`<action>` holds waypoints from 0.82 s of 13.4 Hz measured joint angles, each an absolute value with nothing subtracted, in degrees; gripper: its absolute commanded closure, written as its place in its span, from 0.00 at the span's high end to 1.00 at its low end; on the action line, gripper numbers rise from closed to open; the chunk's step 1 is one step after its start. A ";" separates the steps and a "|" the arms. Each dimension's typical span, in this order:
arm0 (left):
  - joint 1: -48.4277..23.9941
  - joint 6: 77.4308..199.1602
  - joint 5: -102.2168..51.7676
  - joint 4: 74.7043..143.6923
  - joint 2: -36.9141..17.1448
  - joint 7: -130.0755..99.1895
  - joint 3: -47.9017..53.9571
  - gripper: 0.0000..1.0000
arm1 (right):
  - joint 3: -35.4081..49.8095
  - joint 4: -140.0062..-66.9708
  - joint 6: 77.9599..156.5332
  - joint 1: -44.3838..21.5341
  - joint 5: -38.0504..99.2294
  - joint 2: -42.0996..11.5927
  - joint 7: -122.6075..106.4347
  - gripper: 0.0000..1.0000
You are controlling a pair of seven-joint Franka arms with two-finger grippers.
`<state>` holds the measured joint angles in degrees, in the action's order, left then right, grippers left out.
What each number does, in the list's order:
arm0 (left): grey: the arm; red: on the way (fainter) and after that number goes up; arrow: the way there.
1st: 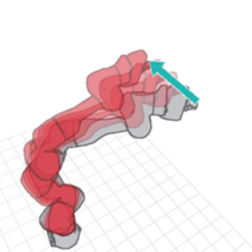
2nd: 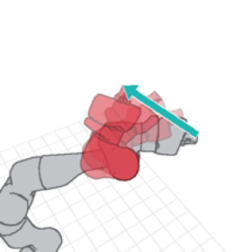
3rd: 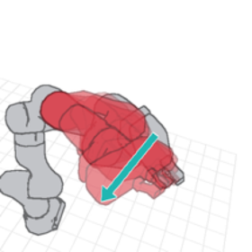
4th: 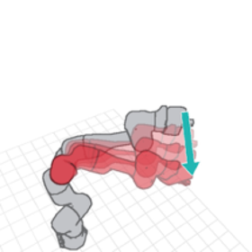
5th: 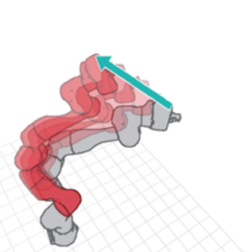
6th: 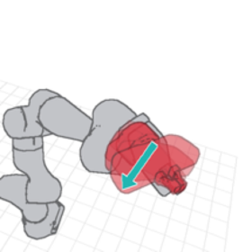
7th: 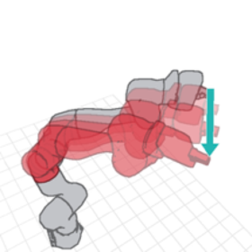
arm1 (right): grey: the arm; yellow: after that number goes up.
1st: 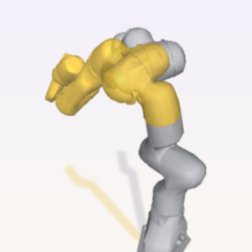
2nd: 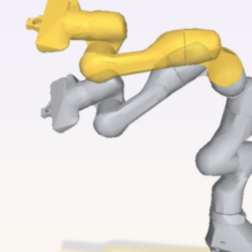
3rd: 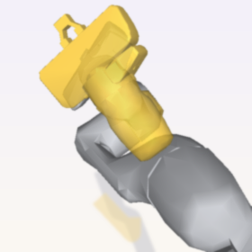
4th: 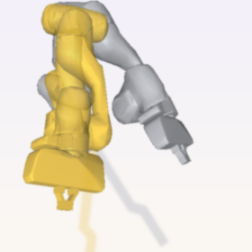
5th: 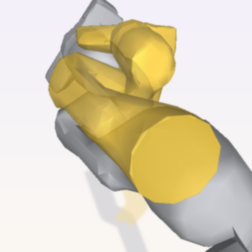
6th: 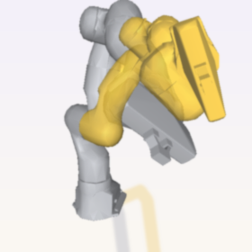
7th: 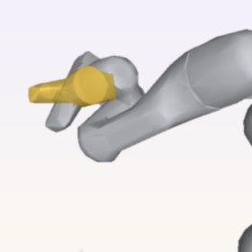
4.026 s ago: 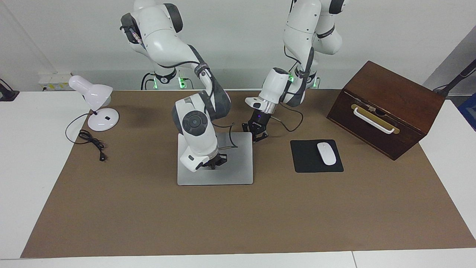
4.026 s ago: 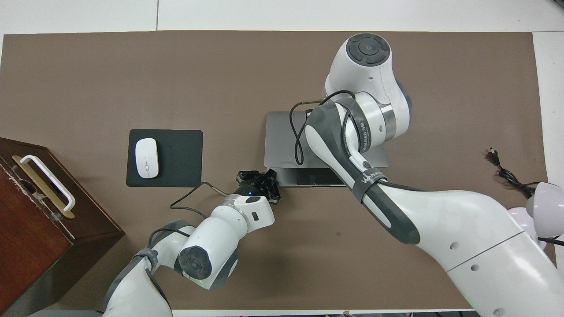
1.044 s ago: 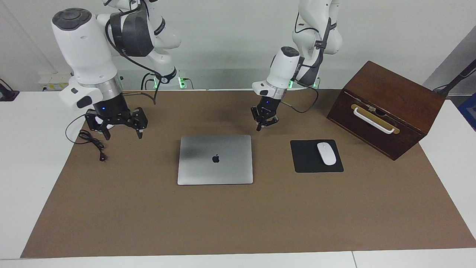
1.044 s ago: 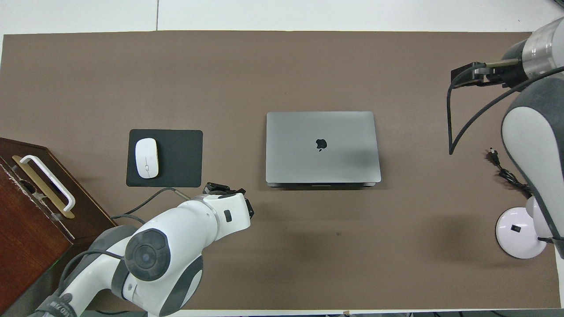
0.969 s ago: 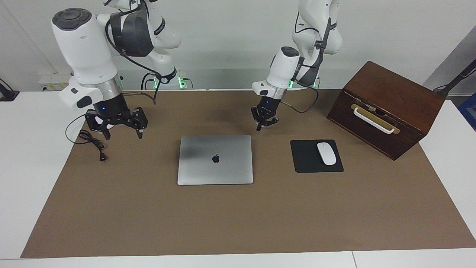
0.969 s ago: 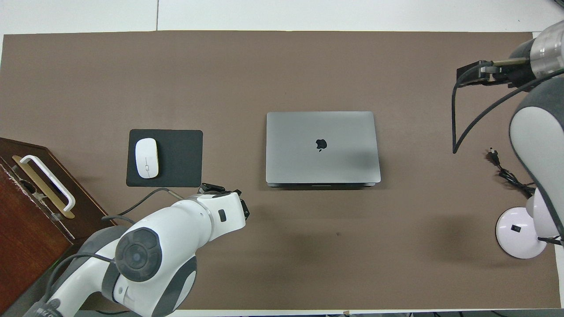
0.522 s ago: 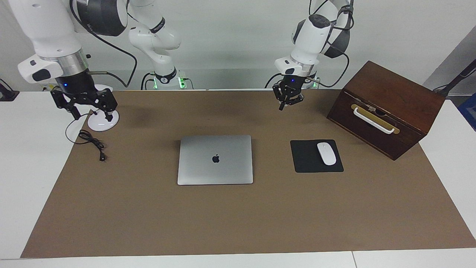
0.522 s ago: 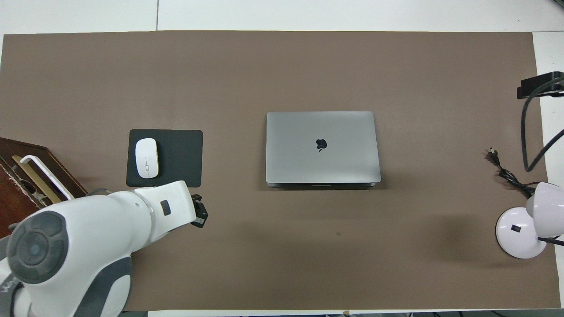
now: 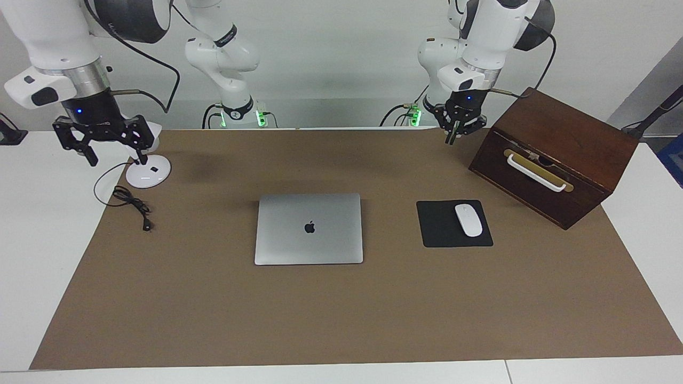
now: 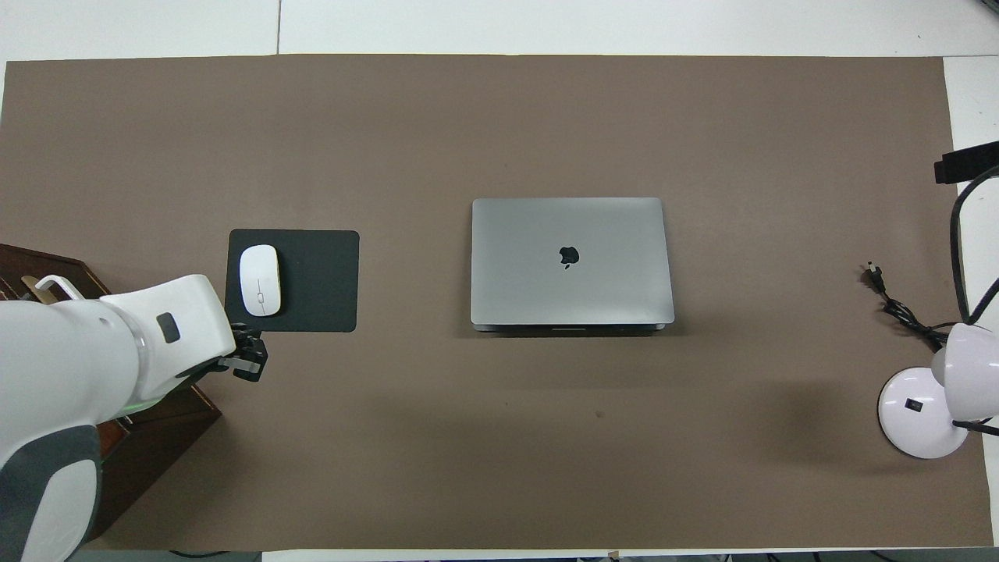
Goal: Close laptop with both arms
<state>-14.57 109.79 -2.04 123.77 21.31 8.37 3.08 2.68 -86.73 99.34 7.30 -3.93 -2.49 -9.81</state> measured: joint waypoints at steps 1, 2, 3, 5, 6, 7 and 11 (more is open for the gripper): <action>-12.91 109.20 -1.65 123.05 21.26 8.36 3.11 1.00 | 2.71 -86.73 99.34 7.29 -3.86 -2.49 -9.56 1.00; -10.84 109.10 -1.44 122.45 21.18 8.36 3.09 1.00 | 2.77 -86.73 99.32 7.28 -3.69 -2.49 -8.27 1.00; -8.71 109.10 -1.39 122.10 21.12 8.38 3.03 1.00 | 2.85 -86.74 99.25 7.19 -3.44 -2.49 -5.98 1.00; -4.82 109.13 -1.38 121.73 20.97 8.40 2.95 1.00 | 3.19 -86.74 99.19 7.11 -3.31 -2.49 -2.81 1.00; -3.58 109.18 -1.39 121.54 20.89 8.41 2.94 1.00 | 3.23 -86.74 99.19 7.11 -3.30 -2.49 -2.34 1.00; -2.65 109.19 -1.39 120.90 20.60 8.40 2.94 1.00 | 3.23 -86.74 99.19 7.11 -3.28 -2.49 -2.23 1.00; 1.23 108.06 -1.38 114.20 17.04 8.39 2.94 1.00 | 3.23 -86.24 98.94 7.11 -3.22 -2.48 -2.05 1.00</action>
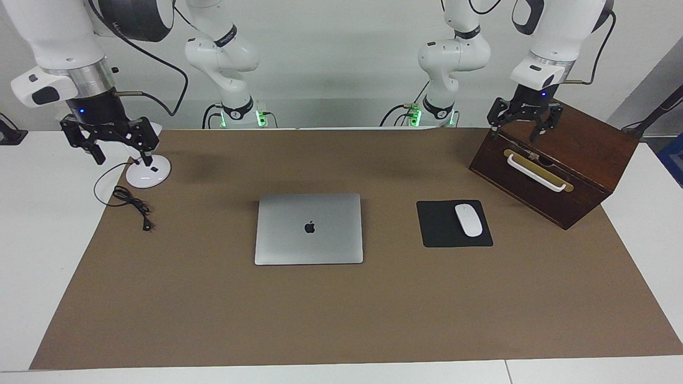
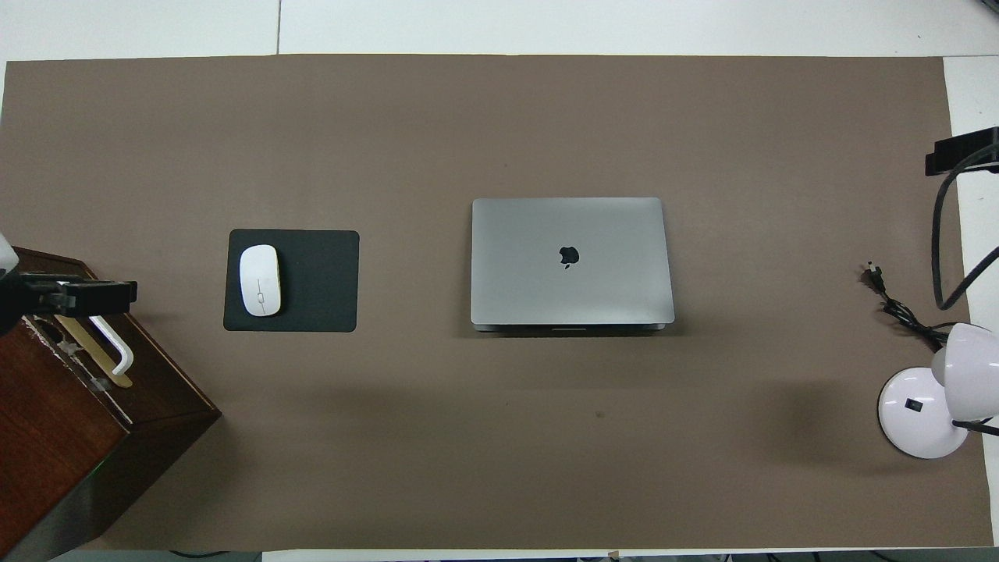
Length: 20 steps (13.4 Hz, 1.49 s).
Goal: Close laptop with both arms
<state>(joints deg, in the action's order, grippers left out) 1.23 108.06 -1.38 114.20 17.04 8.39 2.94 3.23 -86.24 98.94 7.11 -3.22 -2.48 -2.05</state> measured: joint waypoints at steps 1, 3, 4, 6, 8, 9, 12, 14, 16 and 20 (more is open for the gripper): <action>1.96 107.05 -1.38 112.13 15.83 8.39 2.94 1.00 | 3.23 -86.09 98.68 7.11 -3.19 -2.44 -2.05 1.00; 2.70 104.04 -1.39 107.22 13.17 8.39 2.93 1.00 | 3.23 -86.05 97.75 7.11 -3.15 -2.01 -2.03 1.00; 2.75 102.25 -1.40 104.35 11.66 8.38 2.93 1.00 | 3.23 -86.09 97.17 7.11 -3.06 -1.75 -2.00 1.00; 2.75 98.24 -1.43 97.95 7.89 8.37 2.93 1.00 | 3.24 -87.45 96.43 7.10 -2.70 -0.72 -1.84 1.00; 2.75 96.04 -1.43 92.97 3.96 8.36 2.93 1.00 | 3.34 -89.78 96.44 7.05 -2.40 0.82 -1.19 1.00; 2.75 95.90 -1.43 91.97 2.74 8.36 2.93 1.00 | 3.36 -90.47 96.48 7.05 -2.35 1.34 -0.97 1.00; 2.76 95.76 -1.43 91.68 1.57 8.35 2.93 1.00 | 3.37 -92.47 98.19 7.05 -2.32 2.14 -0.90 1.00; 2.98 95.14 -1.43 91.78 1.57 7.71 2.91 1.00 | 3.40 -93.22 98.91 7.05 -2.32 2.35 -0.90 1.00; 3.35 95.10 -1.43 91.90 1.56 5.49 2.95 1.00 | 3.41 -93.46 98.98 7.05 -2.32 2.45 -0.90 1.00; 3.38 95.12 -1.44 91.90 1.55 3.77 3.01 1.00 | 3.52 -94.42 98.17 6.94 -2.32 2.50 -1.76 1.00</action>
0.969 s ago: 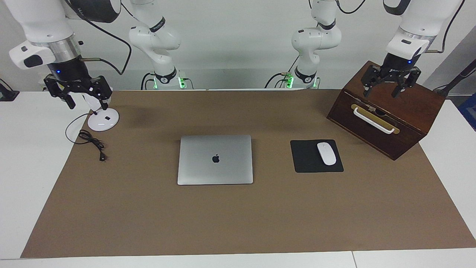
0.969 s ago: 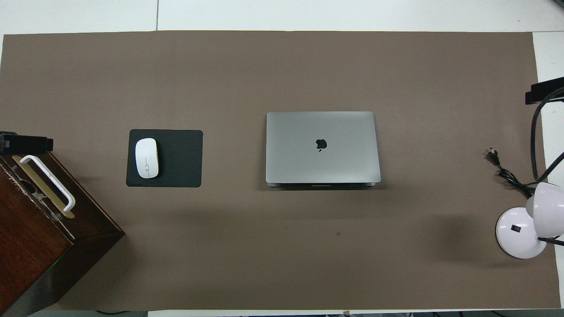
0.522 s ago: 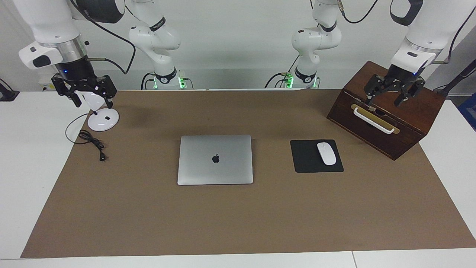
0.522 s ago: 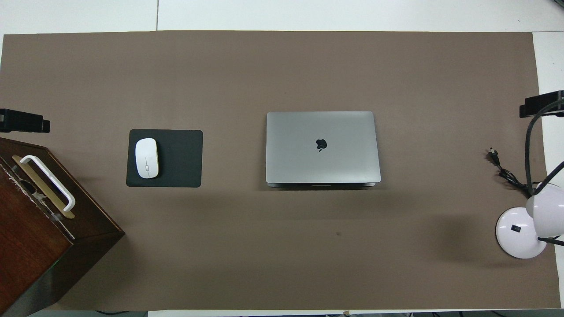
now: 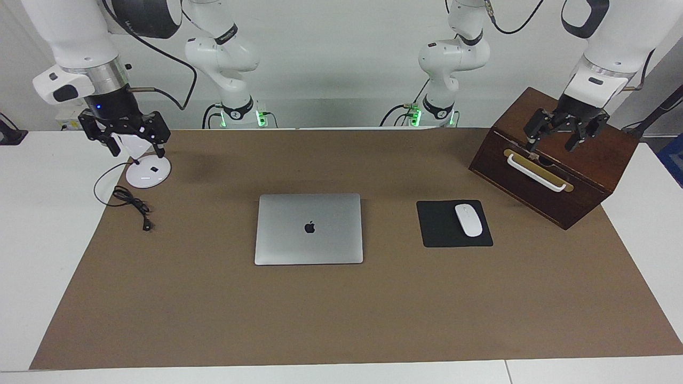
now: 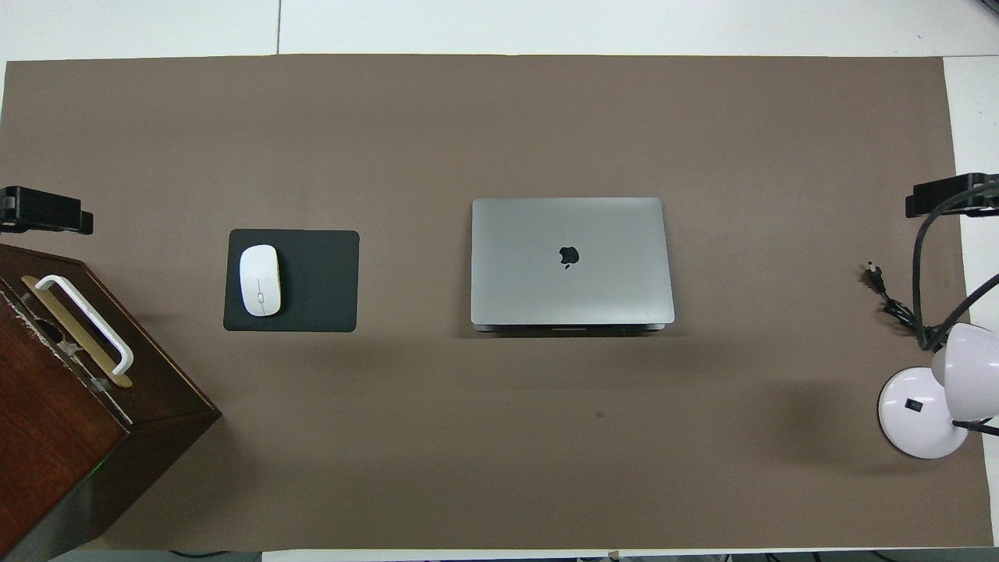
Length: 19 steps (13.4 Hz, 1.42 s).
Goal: Close laptop with both arms
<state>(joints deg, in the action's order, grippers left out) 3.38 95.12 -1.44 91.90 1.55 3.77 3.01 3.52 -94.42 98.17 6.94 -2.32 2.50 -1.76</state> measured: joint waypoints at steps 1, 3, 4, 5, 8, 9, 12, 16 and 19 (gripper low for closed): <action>3.38 95.20 -1.44 91.90 1.55 3.67 3.01 1.00 | 3.64 -94.48 96.39 6.88 -2.32 2.54 -1.98 1.00; 3.38 95.39 -1.44 91.89 1.55 3.54 3.01 1.00 | 3.99 -94.54 93.94 6.85 -2.32 2.66 -2.09 1.00; 3.38 95.43 -1.44 91.89 1.55 3.52 3.01 1.00 | 4.09 -94.58 93.41 6.84 -2.32 2.67 -2.20 1.00; 3.38 95.45 -1.44 91.89 1.55 3.49 3.01 1.00 | 4.23 -94.65 93.14 6.82 -2.32 2.67 -2.46 1.00; 3.38 95.48 -1.44 91.89 1.55 3.44 3.01 1.00 | 5.10 -94.69 92.41 6.11 -2.31 2.67 -2.54 1.00; 3.38 95.48 -1.44 91.89 1.55 3.43 3.01 1.00 | 5.21 -94.69 92.40 6.09 -2.31 2.68 -2.54 1.00; 3.39 95.48 -1.44 91.89 1.55 3.40 3.01 1.00 | 5.20 -94.70 92.40 6.14 1.03 2.68 -2.39 1.00; 3.39 95.48 -1.44 91.89 1.55 3.39 3.01 1.00 | 5.20 -94.70 92.42 6.13 4.31 2.68 1.85 1.00; 3.39 95.46 -1.44 91.89 1.55 3.39 3.01 1.00 | 5.19 -94.70 92.42 6.14 4.45 2.68 2.05 1.00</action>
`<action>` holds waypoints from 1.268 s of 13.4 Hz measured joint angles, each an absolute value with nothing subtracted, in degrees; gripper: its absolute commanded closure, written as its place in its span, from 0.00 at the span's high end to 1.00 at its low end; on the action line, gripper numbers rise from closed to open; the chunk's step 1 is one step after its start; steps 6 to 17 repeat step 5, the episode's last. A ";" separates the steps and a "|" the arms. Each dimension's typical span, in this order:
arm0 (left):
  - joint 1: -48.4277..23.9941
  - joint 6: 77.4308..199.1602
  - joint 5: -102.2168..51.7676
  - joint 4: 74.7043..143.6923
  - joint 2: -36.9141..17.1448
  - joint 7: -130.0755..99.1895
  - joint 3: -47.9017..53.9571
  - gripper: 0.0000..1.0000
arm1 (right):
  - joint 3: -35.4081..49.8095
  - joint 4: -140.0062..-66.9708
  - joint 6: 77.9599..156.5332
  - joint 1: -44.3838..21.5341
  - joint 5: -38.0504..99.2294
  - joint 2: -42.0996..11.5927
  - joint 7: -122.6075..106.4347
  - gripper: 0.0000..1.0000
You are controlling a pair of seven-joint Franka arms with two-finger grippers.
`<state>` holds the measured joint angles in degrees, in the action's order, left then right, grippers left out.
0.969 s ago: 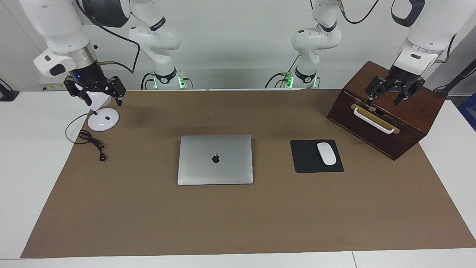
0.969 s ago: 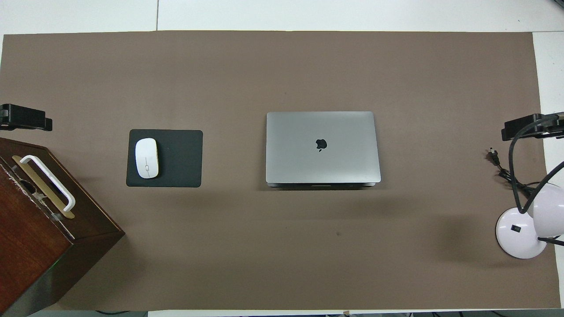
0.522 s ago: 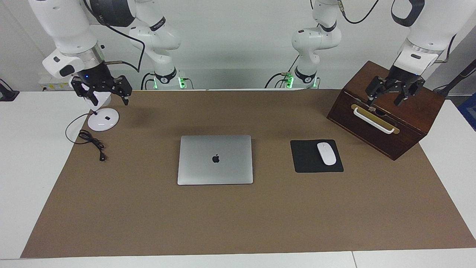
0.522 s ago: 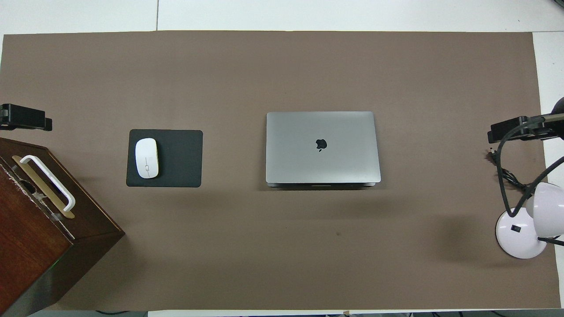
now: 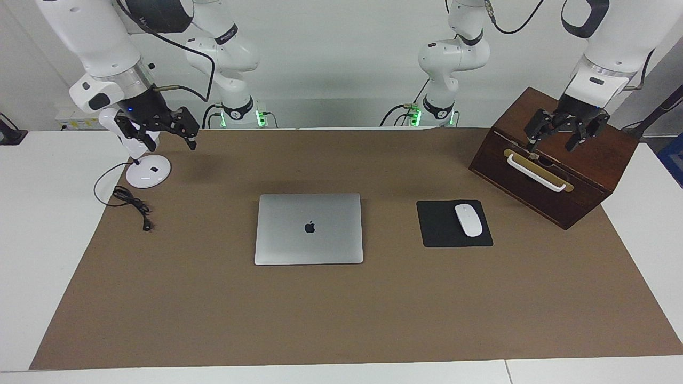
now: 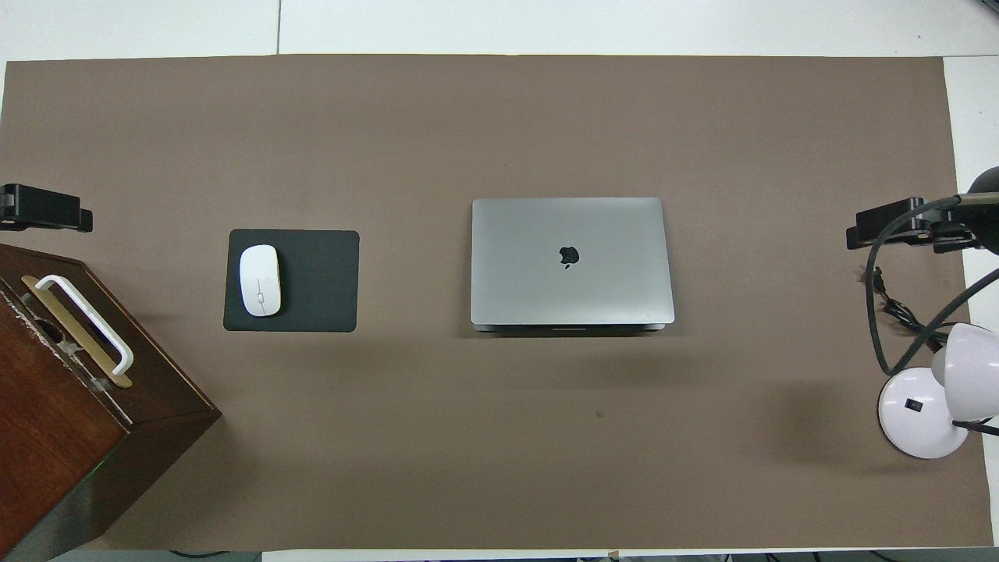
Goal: Close laptop with both arms
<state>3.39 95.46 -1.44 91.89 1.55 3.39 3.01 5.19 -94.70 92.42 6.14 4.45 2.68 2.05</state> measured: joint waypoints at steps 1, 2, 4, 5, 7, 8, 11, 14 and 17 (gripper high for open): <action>3.39 95.45 -1.44 91.89 1.55 3.39 3.01 1.00 | 5.19 -94.71 92.42 6.14 4.45 2.68 2.05 1.00; 3.39 95.45 -1.44 91.89 1.55 3.39 3.01 1.00 | 5.19 -94.72 92.42 6.15 4.45 2.68 2.05 1.00; 3.39 95.45 -1.44 91.89 1.55 3.39 3.01 1.00 | 5.13 -94.77 92.42 6.28 4.45 2.68 2.05 1.00; 3.39 95.45 -1.44 91.89 1.55 3.39 3.02 1.00 | 5.07 -94.90 92.42 6.33 4.45 2.68 2.05 1.00; 3.39 95.45 -1.44 91.89 1.55 3.39 3.02 1.00 | 5.07 -94.90 92.42 6.33 4.45 2.68 2.05 1.00; 3.39 95.45 -1.44 91.89 1.55 3.39 3.02 1.00 | 5.07 -94.90 92.42 6.33 4.45 2.68 2.05 1.00; 3.39 95.45 -1.44 91.89 1.55 3.39 3.02 1.00 | 5.07 -94.90 92.42 6.33 4.45 2.68 2.05 1.00; 3.39 95.45 -1.44 91.89 1.55 3.39 3.02 1.00 | 5.07 -94.90 92.42 6.33 4.45 2.68 2.05 1.00; 3.39 95.45 -1.44 91.89 1.55 3.39 3.02 1.00 | 5.07 -94.90 92.42 6.33 4.45 2.68 2.05 1.00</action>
